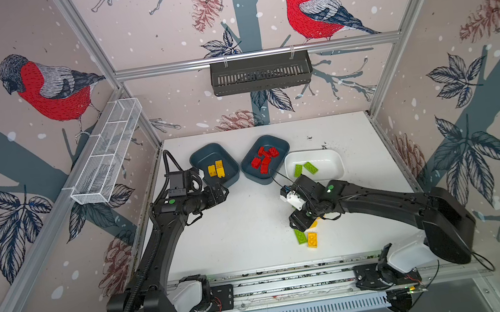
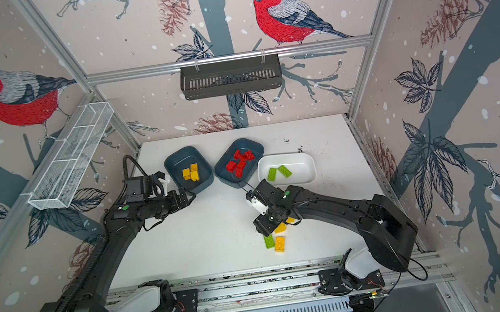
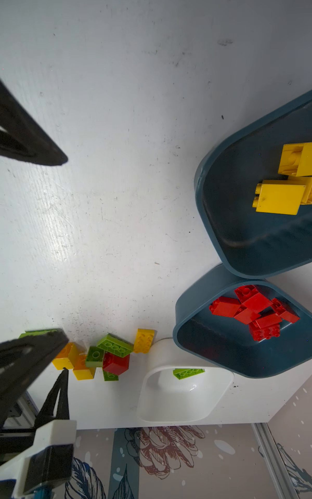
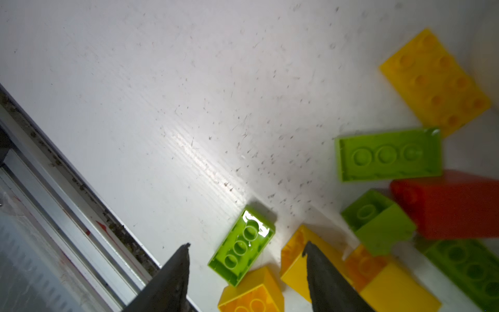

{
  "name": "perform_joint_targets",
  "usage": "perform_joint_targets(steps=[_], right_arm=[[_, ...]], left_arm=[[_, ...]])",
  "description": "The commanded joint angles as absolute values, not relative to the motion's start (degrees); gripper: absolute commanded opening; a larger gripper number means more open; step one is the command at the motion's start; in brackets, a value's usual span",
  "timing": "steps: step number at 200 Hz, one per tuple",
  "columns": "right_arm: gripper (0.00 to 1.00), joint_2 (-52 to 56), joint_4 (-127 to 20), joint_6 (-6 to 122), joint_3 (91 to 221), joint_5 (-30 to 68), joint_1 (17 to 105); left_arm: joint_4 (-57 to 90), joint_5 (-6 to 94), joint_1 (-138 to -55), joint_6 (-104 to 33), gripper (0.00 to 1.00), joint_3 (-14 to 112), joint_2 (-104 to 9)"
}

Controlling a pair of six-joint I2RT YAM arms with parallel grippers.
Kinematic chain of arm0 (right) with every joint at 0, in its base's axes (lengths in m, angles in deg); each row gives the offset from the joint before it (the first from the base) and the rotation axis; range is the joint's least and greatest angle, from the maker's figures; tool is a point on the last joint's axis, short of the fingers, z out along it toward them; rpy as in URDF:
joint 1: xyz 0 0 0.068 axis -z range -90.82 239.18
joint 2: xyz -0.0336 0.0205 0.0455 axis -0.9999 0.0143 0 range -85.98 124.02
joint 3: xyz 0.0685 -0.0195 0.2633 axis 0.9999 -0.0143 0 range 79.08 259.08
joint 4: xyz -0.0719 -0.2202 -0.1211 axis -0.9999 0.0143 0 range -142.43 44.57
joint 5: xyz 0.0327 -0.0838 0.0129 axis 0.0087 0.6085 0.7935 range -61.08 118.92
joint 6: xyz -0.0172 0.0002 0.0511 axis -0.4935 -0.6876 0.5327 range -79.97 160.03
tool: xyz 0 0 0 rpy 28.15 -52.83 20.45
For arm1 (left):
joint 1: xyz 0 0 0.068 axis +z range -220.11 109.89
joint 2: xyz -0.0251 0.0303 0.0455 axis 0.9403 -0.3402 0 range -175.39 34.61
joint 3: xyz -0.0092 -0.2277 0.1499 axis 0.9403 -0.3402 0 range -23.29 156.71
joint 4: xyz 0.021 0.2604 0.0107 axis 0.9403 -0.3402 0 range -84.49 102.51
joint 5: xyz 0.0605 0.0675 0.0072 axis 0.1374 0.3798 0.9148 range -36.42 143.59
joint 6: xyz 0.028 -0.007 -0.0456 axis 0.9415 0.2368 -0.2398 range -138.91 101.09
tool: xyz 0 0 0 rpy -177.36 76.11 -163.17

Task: Sort the legos into containers by color
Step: 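Grasp a lime-green brick at the pile edge with the right gripper, then carry the green brick with the right gripper into the white bin and release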

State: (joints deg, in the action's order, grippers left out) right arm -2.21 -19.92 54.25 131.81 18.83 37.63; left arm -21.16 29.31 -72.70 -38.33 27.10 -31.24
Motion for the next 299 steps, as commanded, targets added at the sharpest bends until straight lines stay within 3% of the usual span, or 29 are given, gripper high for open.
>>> perform_joint_targets(steps=[1,162,237,271,299], right_arm=[[0.69,-2.53,-21.12,64.10,129.56,19.86,35.53],[0.48,3.95,-24.68,68.89,126.91,28.54,29.70],[0.24,6.15,-22.90,67.72,129.06,33.17,27.57],[0.23,-0.53,-22.90,67.72,132.53,31.50,32.28],[0.21,-6.10,-21.88,63.47,136.15,30.29,42.16]], left_arm=[[-21.69,26.83,-72.56,-37.00,0.96,27.90,-32.62],[-26.95,24.68,-72.49,-33.89,0.96,31.38,-36.14],[-25.64,24.02,-72.52,-34.20,0.96,31.38,-36.95],[-23.95,23.01,-72.51,-35.31,0.95,31.88,-37.03],[-21.84,21.35,-72.53,-36.70,0.95,32.36,-37.23]])
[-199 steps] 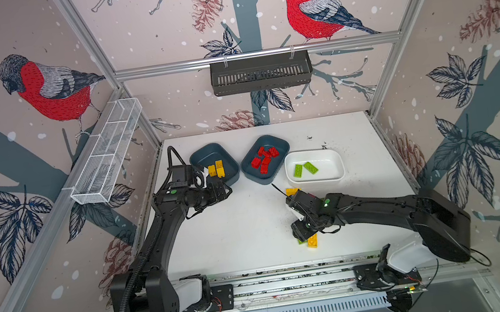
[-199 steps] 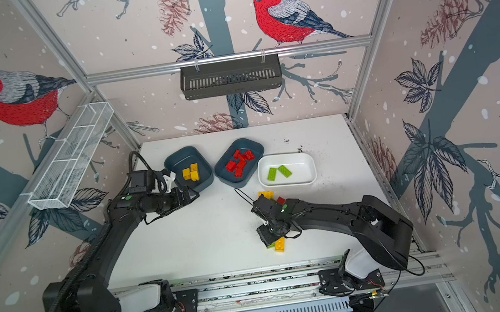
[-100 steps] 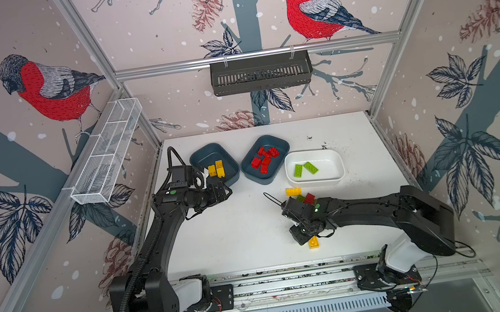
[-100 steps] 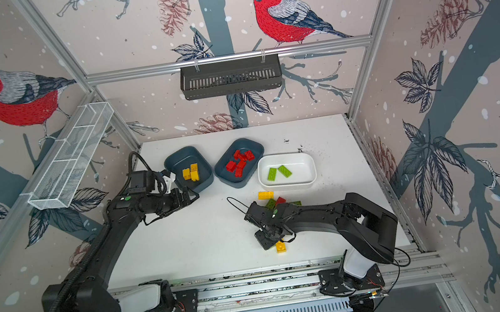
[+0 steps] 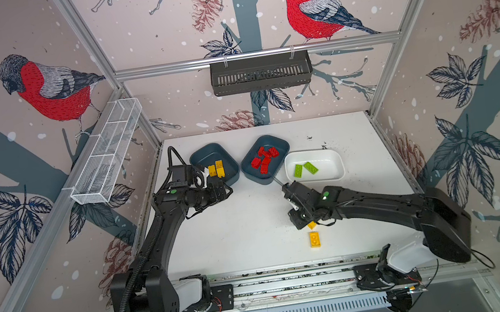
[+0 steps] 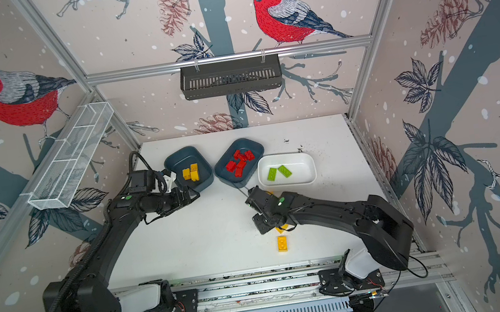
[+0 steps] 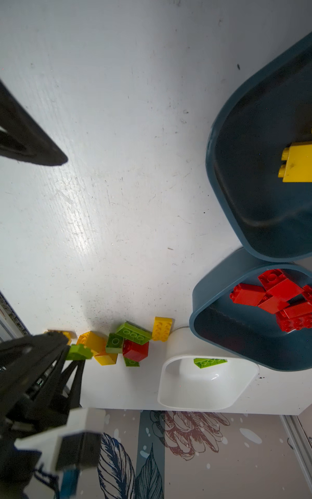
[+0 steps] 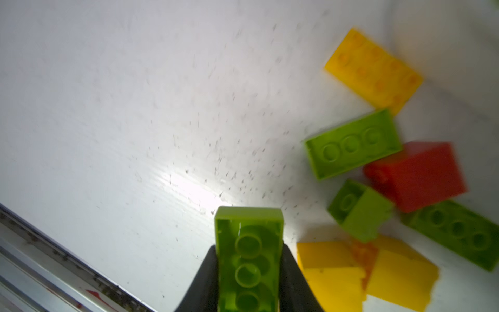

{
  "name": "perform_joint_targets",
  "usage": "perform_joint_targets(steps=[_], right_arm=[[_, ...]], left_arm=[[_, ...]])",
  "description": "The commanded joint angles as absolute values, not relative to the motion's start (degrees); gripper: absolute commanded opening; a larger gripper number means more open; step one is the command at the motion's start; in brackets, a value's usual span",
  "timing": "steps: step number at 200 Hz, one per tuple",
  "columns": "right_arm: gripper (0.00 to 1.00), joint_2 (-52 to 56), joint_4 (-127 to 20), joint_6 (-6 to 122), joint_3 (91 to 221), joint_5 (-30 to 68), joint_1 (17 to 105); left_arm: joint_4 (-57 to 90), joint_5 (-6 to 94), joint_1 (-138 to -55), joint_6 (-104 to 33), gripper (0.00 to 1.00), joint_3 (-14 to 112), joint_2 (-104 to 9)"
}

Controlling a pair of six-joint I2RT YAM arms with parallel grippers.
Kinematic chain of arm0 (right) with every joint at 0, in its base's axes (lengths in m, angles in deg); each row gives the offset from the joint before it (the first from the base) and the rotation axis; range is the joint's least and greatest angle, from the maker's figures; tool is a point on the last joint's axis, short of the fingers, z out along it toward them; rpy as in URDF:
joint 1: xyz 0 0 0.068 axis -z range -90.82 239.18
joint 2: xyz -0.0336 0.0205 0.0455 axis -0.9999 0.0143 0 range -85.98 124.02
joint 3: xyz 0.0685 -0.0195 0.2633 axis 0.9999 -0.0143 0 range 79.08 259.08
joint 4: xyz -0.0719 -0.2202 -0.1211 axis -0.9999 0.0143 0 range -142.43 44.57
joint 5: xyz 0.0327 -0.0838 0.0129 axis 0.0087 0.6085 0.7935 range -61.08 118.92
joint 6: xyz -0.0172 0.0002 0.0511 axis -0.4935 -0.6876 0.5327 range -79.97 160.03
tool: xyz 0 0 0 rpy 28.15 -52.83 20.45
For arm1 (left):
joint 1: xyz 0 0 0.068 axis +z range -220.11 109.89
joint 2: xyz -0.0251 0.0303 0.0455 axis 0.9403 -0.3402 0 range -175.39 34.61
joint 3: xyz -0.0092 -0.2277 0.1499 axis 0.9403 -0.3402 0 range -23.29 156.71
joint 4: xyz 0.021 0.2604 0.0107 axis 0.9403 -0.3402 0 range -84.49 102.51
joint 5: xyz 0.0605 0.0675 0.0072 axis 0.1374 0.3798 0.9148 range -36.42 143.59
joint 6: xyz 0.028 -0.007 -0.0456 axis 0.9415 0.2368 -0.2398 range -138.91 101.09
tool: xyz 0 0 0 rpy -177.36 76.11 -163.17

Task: Sort the legos into containers by color
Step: 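Carry the green brick with the right gripper into the white bin and release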

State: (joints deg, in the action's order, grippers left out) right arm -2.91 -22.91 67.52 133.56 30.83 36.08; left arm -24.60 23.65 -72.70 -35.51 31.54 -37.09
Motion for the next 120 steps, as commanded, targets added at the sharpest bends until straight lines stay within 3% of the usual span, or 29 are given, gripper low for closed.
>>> perform_joint_targets(steps=[1,61,120], right_arm=[[0.21,-6.18,-21.82,63.13,136.27,30.26,42.56],[0.23,-0.33,-20.69,44.74,146.51,28.41,65.54],[0.28,12.28,-24.70,37.42,151.81,29.62,72.80]], left_arm=[[-21.76,21.25,-72.50,-36.73,0.95,32.35,-37.26],[-12.36,15.77,-72.65,-44.01,0.94,32.27,-36.62],[-6.18,12.44,-73.36,-48.28,0.94,31.93,-36.48]])
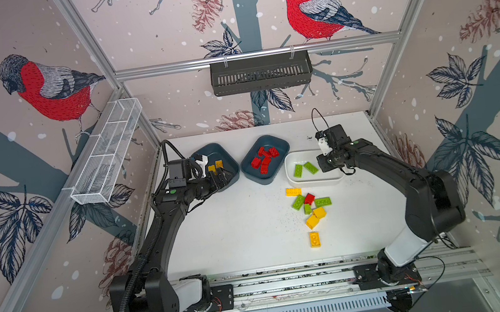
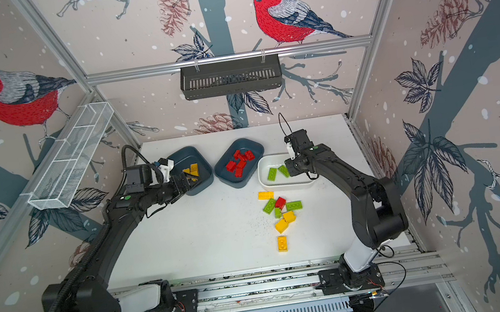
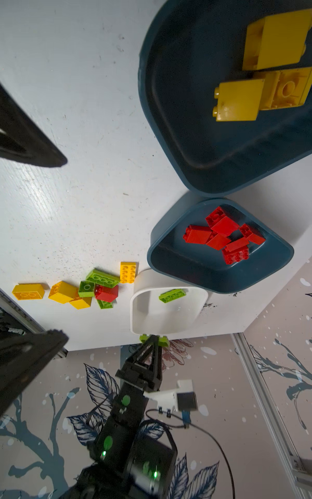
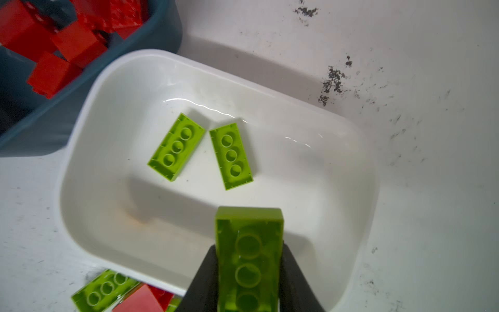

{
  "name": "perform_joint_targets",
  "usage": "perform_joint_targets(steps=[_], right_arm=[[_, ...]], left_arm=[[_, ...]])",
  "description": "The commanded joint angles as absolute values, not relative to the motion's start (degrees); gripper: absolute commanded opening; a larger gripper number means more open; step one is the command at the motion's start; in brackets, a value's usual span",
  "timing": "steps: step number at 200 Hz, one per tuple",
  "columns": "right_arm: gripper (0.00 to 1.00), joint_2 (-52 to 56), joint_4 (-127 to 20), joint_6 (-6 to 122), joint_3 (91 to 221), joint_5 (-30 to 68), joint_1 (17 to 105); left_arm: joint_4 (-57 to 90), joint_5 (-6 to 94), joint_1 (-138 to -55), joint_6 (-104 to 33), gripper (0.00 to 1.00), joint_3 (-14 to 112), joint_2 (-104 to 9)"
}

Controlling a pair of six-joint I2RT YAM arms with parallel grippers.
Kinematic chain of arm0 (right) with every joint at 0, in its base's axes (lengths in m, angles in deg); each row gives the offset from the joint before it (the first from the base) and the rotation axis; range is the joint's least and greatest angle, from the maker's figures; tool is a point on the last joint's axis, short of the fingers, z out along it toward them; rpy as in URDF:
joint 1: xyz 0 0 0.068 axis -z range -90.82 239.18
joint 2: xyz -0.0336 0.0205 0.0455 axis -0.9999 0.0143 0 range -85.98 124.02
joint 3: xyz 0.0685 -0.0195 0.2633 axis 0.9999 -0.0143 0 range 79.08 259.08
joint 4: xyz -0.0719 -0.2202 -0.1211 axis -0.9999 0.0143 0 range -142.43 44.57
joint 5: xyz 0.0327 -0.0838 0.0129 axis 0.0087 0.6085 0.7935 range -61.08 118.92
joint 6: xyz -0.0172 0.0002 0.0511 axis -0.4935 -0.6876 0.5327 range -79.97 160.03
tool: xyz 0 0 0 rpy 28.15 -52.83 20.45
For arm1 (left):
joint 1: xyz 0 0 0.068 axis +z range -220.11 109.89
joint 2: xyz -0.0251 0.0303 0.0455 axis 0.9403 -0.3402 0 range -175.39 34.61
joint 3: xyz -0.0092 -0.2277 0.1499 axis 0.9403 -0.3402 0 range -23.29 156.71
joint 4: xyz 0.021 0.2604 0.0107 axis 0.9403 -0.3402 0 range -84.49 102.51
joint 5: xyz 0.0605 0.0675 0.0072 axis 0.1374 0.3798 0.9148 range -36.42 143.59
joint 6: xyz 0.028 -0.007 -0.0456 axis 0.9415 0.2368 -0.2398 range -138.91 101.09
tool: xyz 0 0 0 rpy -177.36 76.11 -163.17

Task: Sort the legos into containers by color
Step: 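Carry the green brick with the right gripper into the white bin and release, then lower the right gripper onto another lime-green brick in the pile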

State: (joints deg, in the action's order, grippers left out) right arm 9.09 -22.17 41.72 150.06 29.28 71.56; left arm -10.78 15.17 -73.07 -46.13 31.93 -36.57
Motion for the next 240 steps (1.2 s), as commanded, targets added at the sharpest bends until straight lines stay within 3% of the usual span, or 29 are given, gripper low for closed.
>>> perform_joint_targets(steps=[1,44,57,94,134,179,240], right_arm=[[0.29,12.37,-24.72,37.37,151.92,29.62,72.86],[0.61,15.79,-23.62,36.10,155.39,26.59,72.35],[0.65,14.67,-22.79,36.71,154.94,24.23,72.09],[0.70,6.76,-24.93,49.48,148.45,16.95,68.61],[0.73,0.23,-25.48,71.92,142.89,20.37,59.55],[0.74,3.55,-18.26,83.69,144.95,29.07,52.34],[0.69,10.33,-19.55,96.50,146.58,27.30,47.94]], left_arm=[[-6.16,12.45,-73.40,-48.32,0.94,31.92,-36.53],[-6.63,11.04,-73.71,-46.96,0.94,32.57,-37.46],[-7.33,11.26,-73.71,-46.03,0.95,32.75,-37.63],[-7.81,11.82,-73.67,-44.46,0.95,33.04,-38.72],[-7.89,11.34,-73.62,-42.81,0.95,33.57,-40.51],[-8.03,10.98,-73.62,-41.06,0.94,33.58,-42.84],[-10.08,9.86,-73.62,-37.83,0.94,37.23,-46.99]])
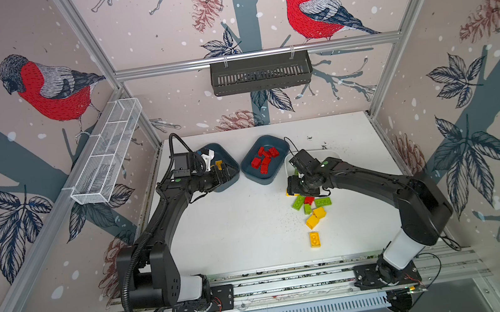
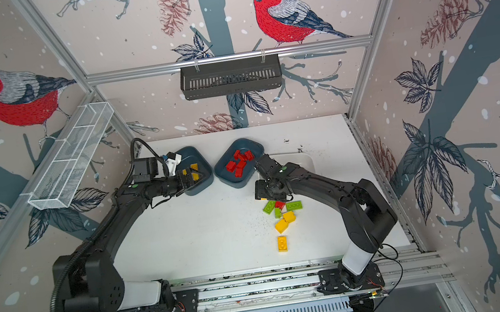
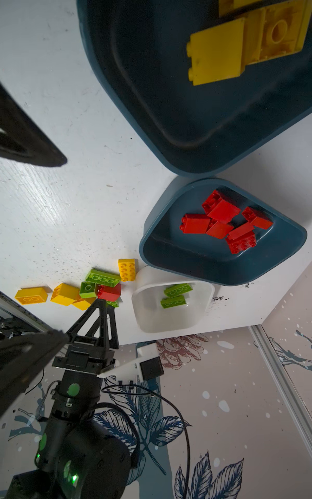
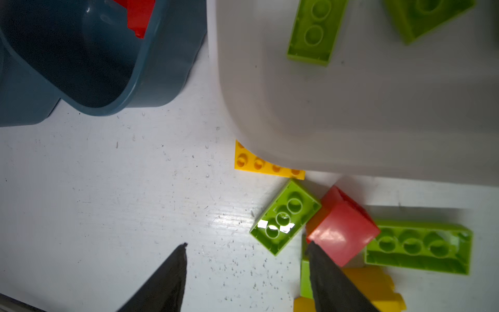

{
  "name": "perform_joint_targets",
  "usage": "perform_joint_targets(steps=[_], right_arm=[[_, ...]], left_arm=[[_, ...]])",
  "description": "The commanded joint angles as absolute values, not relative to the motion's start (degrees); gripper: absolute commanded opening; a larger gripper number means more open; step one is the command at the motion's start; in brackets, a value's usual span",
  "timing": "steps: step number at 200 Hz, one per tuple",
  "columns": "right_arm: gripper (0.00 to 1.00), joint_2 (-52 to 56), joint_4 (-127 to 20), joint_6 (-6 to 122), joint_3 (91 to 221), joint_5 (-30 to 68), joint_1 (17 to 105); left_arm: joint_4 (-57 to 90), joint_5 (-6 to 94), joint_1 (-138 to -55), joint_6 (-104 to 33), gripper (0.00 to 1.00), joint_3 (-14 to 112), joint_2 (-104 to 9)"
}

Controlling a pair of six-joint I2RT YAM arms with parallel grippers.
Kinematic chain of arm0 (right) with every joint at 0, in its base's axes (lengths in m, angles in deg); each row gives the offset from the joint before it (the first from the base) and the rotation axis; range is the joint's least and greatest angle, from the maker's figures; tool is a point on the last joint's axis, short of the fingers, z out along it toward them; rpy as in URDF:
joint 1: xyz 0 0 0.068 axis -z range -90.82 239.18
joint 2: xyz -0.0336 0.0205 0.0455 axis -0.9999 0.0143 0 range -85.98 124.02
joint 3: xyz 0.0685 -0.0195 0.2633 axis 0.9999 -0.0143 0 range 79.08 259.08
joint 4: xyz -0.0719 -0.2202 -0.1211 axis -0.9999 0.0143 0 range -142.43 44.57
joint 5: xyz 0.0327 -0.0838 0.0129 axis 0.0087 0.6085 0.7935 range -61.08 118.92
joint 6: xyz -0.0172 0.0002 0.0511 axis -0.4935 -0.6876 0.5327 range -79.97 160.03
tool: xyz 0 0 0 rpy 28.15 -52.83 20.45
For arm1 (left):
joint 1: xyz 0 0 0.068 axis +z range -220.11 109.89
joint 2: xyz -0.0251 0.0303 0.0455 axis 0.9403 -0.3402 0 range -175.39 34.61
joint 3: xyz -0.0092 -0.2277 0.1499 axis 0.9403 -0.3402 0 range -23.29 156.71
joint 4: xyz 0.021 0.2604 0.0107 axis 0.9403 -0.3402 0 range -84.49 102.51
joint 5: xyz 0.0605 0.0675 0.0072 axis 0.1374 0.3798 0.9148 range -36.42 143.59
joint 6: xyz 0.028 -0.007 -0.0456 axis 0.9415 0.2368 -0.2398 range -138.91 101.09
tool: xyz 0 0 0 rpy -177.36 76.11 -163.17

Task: Sort the legos into containers by color
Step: 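Lower the right gripper onto another lime-green brick in the pile, then lift the green brick and drop it into the white bin with the right gripper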

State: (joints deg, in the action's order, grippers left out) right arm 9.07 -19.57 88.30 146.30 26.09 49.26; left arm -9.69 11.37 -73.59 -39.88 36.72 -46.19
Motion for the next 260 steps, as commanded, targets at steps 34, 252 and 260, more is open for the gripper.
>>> perform_joint_targets(steps=[34,252,260], right_arm=[[0.64,12.95,-17.60,102.73,146.70,28.40,45.79],[0.44,23.73,-15.32,107.62,148.74,33.80,46.87],[0.42,23.72,-15.36,107.79,148.46,33.91,46.67]], left_arm=[[-9.82,9.52,-73.62,-36.98,0.93,36.75,-47.56],[-12.53,10.33,-73.65,-34.08,0.93,39.38,-50.86],[-12.37,10.30,-73.62,-34.03,0.93,39.21,-50.99]])
